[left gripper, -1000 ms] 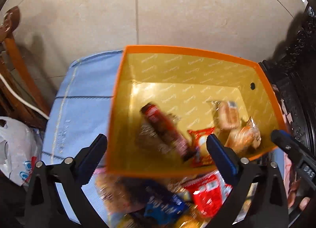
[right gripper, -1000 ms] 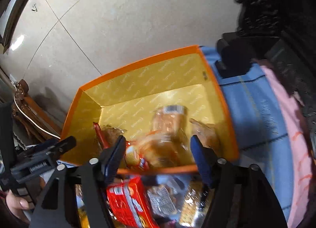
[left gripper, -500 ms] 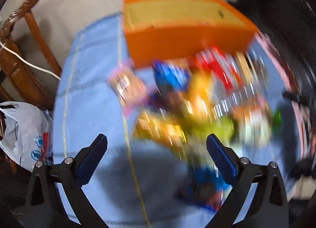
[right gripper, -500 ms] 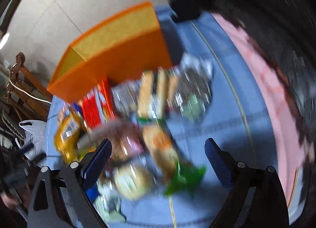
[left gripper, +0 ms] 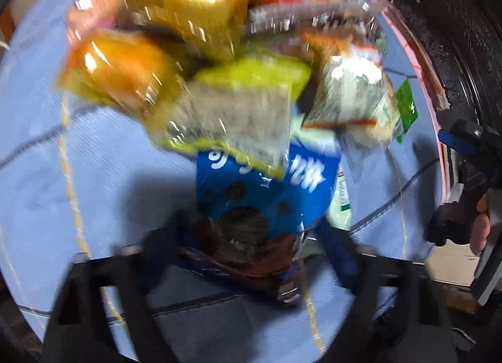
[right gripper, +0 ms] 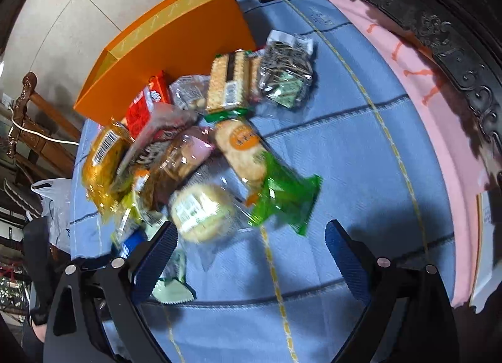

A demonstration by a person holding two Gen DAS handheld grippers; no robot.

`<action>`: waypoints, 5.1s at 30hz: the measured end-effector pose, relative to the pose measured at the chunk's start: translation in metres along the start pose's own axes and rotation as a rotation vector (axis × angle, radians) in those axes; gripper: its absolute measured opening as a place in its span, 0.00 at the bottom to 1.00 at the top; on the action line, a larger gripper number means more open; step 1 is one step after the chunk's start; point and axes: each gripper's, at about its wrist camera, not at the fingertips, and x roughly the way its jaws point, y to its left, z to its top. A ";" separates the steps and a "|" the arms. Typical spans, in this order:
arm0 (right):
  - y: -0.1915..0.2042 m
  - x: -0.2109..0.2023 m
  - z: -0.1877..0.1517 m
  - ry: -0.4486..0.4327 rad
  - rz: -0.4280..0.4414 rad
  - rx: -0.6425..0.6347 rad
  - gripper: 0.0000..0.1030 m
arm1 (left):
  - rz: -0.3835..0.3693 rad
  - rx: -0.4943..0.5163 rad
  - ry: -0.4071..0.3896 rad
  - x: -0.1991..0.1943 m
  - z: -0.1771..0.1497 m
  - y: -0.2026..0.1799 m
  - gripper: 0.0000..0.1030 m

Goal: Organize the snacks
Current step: 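Grasp the blue cookie bag with the left tool while the right tool grasps the green packet, then carry the blue bag and green packet into the orange box and release both, then grasp the yellow bun pack with the left tool while the right tool grasps the long bread roll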

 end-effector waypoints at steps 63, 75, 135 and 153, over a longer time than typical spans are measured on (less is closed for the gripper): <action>0.103 0.017 0.236 -0.260 0.146 -0.219 0.32 | 0.119 -0.097 -0.465 -0.157 0.254 0.047 0.56; 0.084 0.026 0.218 -0.315 0.061 -0.083 0.94 | 0.304 -0.129 -0.515 -0.140 0.244 0.053 0.95; 0.034 0.064 0.067 0.056 -0.104 -0.355 0.40 | 0.112 -0.294 -0.165 -0.044 0.021 0.115 0.18; 0.017 0.017 0.066 0.050 0.106 -0.213 0.37 | 0.243 -0.160 -0.204 -0.105 0.000 0.112 0.92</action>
